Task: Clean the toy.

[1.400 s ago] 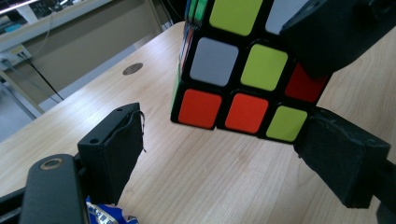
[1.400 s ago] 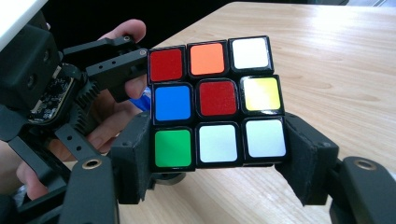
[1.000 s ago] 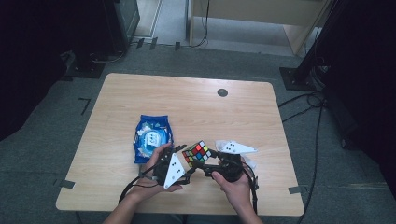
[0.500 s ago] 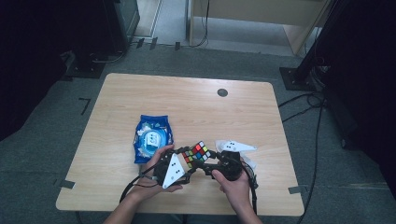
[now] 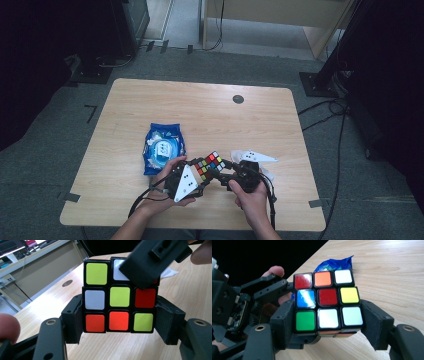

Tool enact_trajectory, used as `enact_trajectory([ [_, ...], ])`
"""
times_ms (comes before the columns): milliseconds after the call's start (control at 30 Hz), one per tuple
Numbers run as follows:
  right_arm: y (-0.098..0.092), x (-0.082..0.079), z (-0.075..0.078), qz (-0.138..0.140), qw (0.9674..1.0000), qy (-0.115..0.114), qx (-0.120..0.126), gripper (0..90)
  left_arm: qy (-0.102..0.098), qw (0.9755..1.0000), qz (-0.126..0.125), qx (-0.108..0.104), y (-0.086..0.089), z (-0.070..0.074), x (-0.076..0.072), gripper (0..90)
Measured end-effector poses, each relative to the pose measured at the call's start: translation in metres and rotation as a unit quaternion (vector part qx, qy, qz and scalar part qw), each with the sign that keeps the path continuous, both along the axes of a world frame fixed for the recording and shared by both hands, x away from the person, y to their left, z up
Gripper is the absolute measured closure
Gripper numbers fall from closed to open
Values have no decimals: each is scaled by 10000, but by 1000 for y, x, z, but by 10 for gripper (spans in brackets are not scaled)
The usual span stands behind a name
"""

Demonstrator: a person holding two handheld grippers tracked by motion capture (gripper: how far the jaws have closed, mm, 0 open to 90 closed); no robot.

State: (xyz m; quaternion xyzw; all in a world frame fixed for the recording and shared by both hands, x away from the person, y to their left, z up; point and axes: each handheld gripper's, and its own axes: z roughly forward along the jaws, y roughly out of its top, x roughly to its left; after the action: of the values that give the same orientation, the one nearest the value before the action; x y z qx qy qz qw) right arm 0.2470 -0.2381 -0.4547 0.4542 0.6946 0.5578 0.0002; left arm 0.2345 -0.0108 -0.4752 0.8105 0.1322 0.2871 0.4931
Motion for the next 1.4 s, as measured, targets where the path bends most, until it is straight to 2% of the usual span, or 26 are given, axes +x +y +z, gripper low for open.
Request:
enact_trajectory([
  [133,0,1,-3,-72,9999,120,87,338,29,10000,-47,38,-1,-1,0,341],
  [200,1,1,-4,-111,9995,284,80,339,53,10000,-61,58,-2,-2,0,340],
  [267,1,0,-4,-159,9992,350,59,347,99,9999,-61,43,-2,-3,0,340],
  [400,4,-4,1,-271,9992,262,-127,349,228,9997,-21,-50,-4,-3,1,334],
  [533,7,-6,2,-174,9995,236,-96,349,227,9997,18,40,-4,-3,1,318],
  [567,8,-7,3,-181,9996,204,-103,349,218,9998,25,-11,-4,-3,1,322],
  [700,10,-7,4,-139,9997,160,-90,348,187,9998,49,52,-2,-1,0,336],
  [800,9,-5,2,-51,9998,166,-44,343,276,9996,38,-9,-1,-1,1,338],
  [867,8,-4,3,24,10000,73,-48,332,382,9992,64,-132,2,0,3,338],
  [967,1,-5,9,58,9998,-192,-29,288,487,9983,190,-257,10,2,9,339],
  [1067,-13,-3,16,-115,9991,-401,101,289,583,9969,358,-378,21,2,16,339],
  [1133,-28,-1,20,-401,9979,-464,197,290,644,9958,454,-465,27,4,19,338],
  [1200,-42,3,18,-719,9961,-498,97,293,736,9944,498,-578,31,6,21,338],
  [1233,-49,6,13,-1053,9925,-568,-268,303,755,9940,501,-614,32,6,21,338],
  [1267,-53,7,10,-1219,9896,-590,-479,309,769,9938,507,-629,33,7,21,338],
  [1333,-59,11,1,-1430,9854,-562,-728,316,786,9935,521,-641,33,8,21,338],
  [1400,-65,17,-13,-1622,9798,-453,-1081,317,800,9932,523,-666,33,8,21,338],
])
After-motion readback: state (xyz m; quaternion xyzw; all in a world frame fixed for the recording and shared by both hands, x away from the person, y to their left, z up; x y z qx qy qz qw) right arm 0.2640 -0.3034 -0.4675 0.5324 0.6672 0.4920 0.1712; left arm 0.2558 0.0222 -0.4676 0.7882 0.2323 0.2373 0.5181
